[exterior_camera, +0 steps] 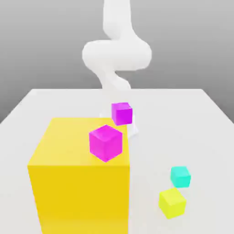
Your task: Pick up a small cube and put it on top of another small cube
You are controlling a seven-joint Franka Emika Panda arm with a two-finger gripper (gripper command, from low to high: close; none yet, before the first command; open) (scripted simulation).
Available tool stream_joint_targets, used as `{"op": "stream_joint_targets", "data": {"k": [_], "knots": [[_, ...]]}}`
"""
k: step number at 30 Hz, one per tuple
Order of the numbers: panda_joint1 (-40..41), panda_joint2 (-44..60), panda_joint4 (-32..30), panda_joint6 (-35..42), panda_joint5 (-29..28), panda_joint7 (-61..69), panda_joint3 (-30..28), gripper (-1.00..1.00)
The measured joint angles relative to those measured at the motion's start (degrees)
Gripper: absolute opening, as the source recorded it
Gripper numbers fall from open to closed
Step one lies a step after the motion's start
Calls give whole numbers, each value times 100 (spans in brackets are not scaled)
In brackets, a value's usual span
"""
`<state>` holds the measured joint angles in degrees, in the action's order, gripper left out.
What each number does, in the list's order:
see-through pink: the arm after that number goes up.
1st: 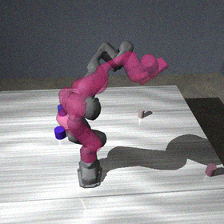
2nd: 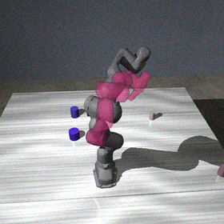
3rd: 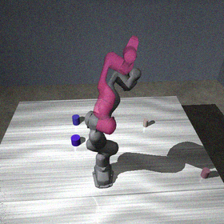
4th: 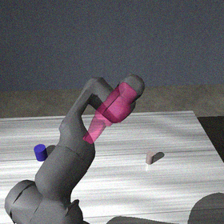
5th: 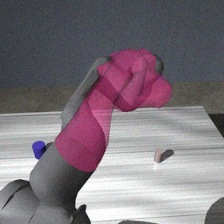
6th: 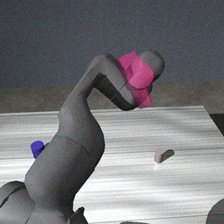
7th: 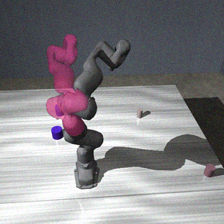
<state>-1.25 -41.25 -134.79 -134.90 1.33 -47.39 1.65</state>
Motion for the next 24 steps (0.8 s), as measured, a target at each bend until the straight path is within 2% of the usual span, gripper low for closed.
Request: {"op": "stream_joint_targets", "data": {"k": [9,15,20,24], "knots": [[-522,1932,-1208,-1299,385,-766,870,0],[-814,3183,-1989,-2142,307,-1492,1506,0],[-1172,4264,-2591,-2851,-364,-2496,1754,0],[-1643,5119,-2527,-3476,-1314,-3264,1100,0]]}}
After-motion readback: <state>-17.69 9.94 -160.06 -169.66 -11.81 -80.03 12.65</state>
